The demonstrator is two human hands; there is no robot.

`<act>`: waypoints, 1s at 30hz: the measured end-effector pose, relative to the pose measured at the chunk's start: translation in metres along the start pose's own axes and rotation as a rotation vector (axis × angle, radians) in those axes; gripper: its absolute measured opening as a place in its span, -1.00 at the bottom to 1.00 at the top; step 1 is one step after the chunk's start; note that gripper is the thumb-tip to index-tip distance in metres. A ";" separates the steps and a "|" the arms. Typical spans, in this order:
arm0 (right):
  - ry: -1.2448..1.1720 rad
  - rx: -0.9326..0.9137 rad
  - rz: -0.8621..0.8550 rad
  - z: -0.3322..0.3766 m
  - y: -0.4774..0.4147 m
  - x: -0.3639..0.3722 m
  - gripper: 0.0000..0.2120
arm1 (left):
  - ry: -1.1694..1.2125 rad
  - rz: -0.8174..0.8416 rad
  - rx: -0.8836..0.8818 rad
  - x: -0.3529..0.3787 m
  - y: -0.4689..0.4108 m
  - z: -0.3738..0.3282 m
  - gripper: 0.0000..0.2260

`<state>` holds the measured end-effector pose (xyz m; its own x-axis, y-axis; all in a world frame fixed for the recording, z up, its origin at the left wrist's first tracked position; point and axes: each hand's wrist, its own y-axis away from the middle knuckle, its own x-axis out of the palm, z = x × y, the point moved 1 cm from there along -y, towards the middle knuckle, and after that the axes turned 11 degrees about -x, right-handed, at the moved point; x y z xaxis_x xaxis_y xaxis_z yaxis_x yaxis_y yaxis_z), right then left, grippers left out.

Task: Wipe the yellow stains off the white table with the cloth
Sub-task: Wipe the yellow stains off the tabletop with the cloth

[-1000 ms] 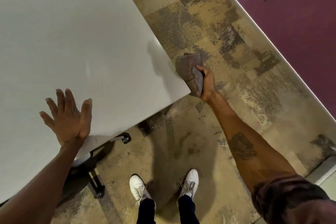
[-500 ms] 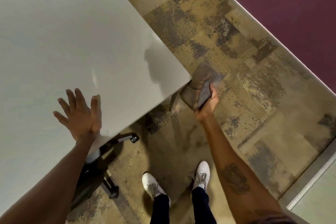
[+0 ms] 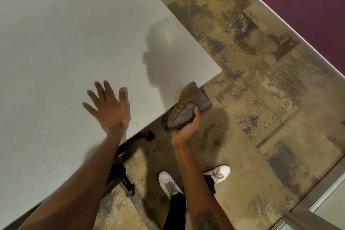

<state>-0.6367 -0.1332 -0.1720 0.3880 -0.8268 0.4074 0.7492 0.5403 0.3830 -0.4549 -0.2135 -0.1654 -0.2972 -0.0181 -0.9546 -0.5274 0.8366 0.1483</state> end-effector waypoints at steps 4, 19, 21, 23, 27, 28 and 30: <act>-0.108 0.238 -0.005 -0.014 0.041 0.002 -0.63 | 0.034 -0.011 0.000 0.004 -0.004 0.002 -0.32; 0.559 -0.103 0.677 0.073 -0.030 0.139 -0.82 | -0.020 0.008 0.155 -0.015 0.000 0.063 -0.52; 0.722 -0.205 0.804 0.067 -0.046 0.169 -0.90 | 0.012 -0.052 -0.057 -0.019 0.011 0.078 -0.52; 0.872 -0.214 0.973 0.047 -0.054 0.186 -0.85 | 0.030 -0.078 -0.210 -0.020 0.018 0.082 -0.52; 1.031 -0.191 1.174 0.018 -0.051 0.187 -0.73 | 0.088 -0.123 -0.199 -0.022 0.016 0.081 -0.50; 1.033 -0.179 1.190 0.016 -0.049 0.185 -0.73 | 0.116 -0.128 -0.202 -0.021 0.015 0.083 -0.48; 1.051 -0.151 1.238 0.016 -0.044 0.181 -0.78 | 0.111 -0.131 -0.201 -0.018 0.015 0.085 -0.47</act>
<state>-0.6080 -0.3042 -0.1024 0.8859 0.3050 -0.3496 -0.2623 0.9508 0.1647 -0.3900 -0.1541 -0.1675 -0.2962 -0.1882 -0.9364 -0.7114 0.6977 0.0848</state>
